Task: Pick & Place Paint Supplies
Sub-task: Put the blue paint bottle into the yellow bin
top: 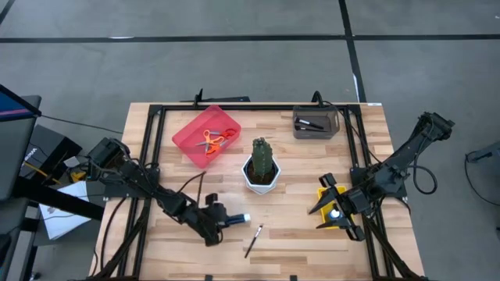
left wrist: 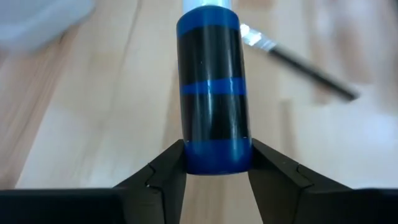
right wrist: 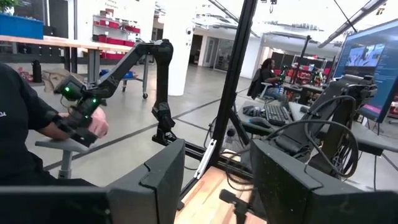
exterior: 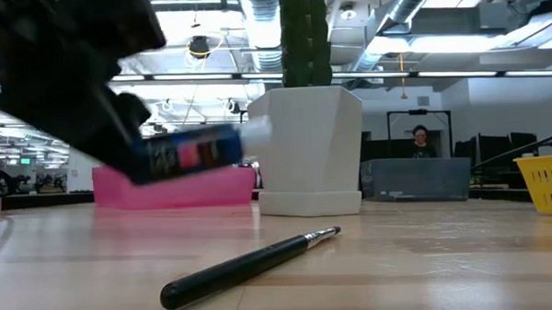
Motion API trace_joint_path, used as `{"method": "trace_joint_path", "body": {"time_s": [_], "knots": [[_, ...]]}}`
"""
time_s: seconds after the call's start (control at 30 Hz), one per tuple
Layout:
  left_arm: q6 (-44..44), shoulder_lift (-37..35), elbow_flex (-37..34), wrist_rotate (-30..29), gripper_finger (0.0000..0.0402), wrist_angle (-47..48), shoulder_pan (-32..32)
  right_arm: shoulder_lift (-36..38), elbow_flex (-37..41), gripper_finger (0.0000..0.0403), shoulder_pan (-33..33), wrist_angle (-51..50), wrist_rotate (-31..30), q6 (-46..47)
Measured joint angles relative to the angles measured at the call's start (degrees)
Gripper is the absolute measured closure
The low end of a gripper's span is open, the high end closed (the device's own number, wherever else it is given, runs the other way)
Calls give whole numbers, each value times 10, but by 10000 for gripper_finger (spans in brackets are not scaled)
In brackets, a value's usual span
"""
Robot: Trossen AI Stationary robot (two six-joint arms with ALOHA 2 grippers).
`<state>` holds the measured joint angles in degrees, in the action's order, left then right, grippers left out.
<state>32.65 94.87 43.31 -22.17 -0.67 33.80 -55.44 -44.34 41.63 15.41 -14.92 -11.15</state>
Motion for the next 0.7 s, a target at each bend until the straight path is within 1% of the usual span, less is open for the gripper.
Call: {"method": "trace_joint_path", "body": {"time_s": [0.1,0.43,0.57,0.7], "knots": [[-49,0,0,2,256,-61,2,0,0,226,0,0,0,-14],[-231,0,0,61,258,-309,4,-1,0,226,0,10,0,-55],[-271,0,0,62,257,-377,4,-3,0,225,-3,11,0,-55],[-278,0,0,61,258,-408,4,-34,0,216,-12,37,0,-68]]}}
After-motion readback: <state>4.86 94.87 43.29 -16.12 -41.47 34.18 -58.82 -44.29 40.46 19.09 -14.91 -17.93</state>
